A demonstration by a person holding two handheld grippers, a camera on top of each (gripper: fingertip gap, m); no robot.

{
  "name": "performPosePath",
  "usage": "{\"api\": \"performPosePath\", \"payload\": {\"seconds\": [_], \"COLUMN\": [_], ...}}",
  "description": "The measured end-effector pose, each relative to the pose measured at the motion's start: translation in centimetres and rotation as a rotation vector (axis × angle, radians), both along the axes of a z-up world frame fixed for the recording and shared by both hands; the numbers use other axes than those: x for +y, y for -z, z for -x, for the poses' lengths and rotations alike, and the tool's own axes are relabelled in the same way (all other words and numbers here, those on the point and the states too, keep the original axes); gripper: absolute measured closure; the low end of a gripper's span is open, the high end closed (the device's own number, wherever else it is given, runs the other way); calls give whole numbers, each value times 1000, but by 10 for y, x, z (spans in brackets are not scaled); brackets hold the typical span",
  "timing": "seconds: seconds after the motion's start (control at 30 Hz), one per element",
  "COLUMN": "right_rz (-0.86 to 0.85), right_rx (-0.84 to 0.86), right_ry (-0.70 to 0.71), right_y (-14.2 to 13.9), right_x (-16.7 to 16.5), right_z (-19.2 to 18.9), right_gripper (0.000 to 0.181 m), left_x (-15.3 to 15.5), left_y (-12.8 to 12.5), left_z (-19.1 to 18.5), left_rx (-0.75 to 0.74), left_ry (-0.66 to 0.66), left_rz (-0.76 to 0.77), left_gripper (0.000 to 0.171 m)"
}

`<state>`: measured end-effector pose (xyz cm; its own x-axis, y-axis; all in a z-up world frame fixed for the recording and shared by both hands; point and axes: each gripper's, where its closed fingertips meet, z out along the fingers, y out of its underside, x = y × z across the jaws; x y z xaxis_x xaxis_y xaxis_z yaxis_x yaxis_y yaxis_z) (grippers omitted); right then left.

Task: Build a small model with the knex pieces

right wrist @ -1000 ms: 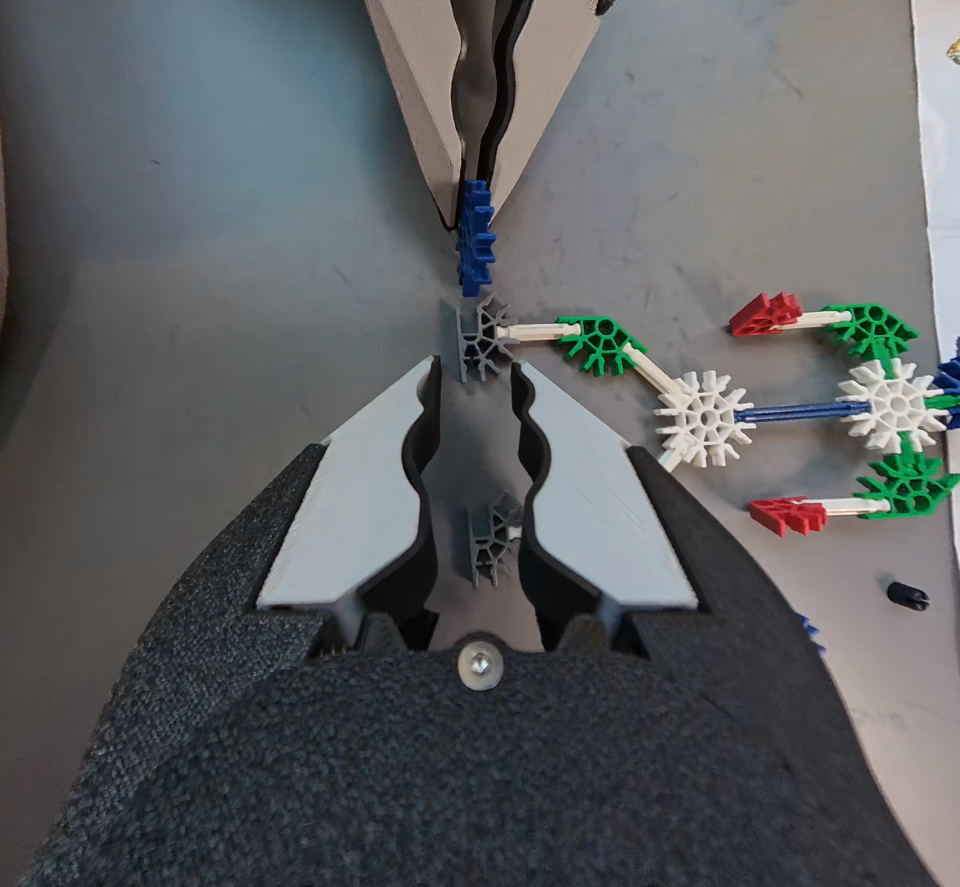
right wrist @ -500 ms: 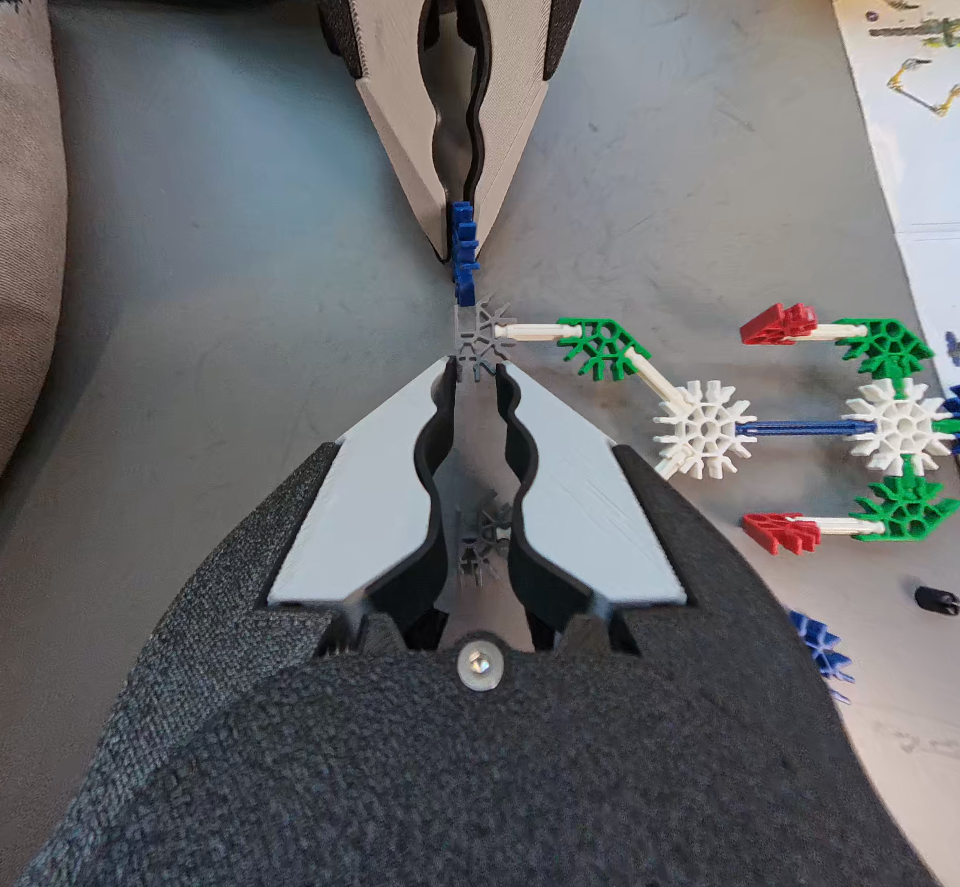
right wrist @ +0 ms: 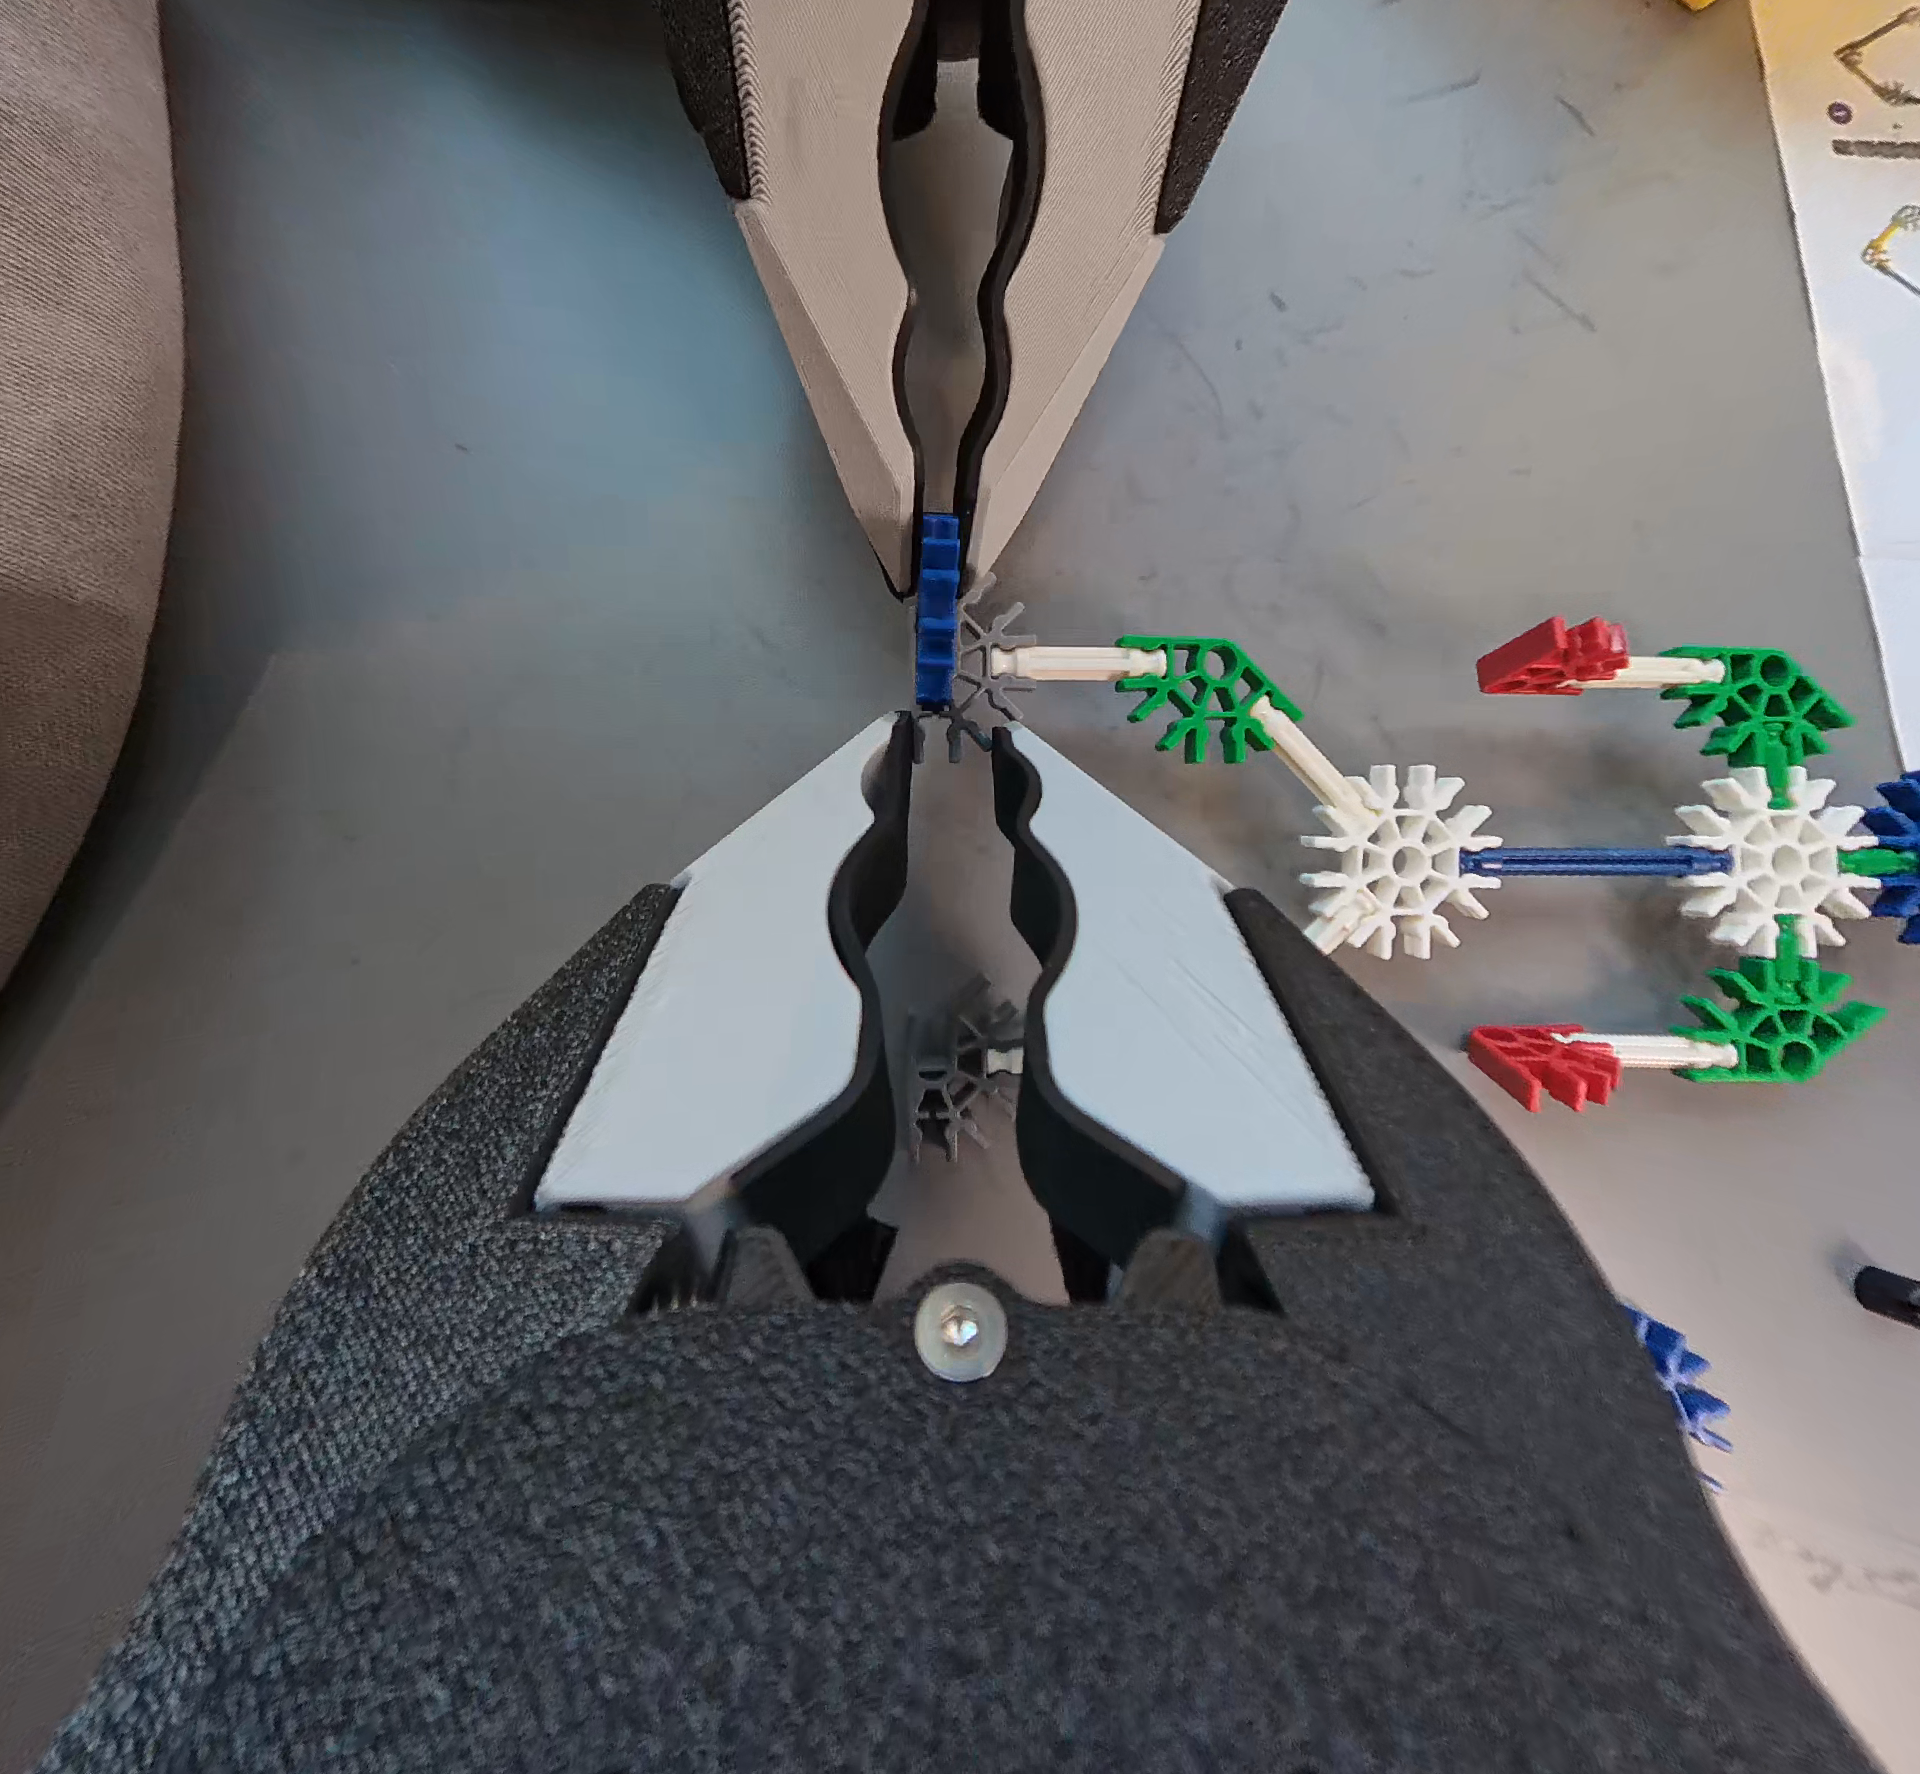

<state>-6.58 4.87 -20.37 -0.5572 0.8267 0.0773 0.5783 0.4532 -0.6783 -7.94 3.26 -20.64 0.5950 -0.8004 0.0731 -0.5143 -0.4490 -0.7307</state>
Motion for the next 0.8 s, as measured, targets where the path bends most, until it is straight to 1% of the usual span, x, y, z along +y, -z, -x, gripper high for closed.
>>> {"api": "performPosePath", "payload": {"seconds": [0.17,0.33,0.5,0.57,0.6,0.7,0.8], "right_rz": [29,4,9,5,1,4,7], "right_rx": [2,-19,-9,-7,-6,-2,4], "right_ry": [20,27,40,40,40,40,35], "right_y": [-2,4,3,4,4,4,4], "right_x": [2,5,6,6,6,6,4], "right_z": [0,-2,-1,-1,-1,-1,0], "right_gripper": [168,168,168,168,168,167,167], "left_x": [3,6,7,1,0,-1,2], "left_y": [-4,2,3,5,4,-3,-1], "left_z": [-2,-7,-5,-2,1,2,0], "left_rx": [-96,-54,-68,-68,-57,-85,-70], "left_ry": [-29,-38,-48,-30,-27,-14,-26], "left_rz": [42,36,47,77,71,51,35], "left_gripper": [167,168,166,158,157,160,167]}}
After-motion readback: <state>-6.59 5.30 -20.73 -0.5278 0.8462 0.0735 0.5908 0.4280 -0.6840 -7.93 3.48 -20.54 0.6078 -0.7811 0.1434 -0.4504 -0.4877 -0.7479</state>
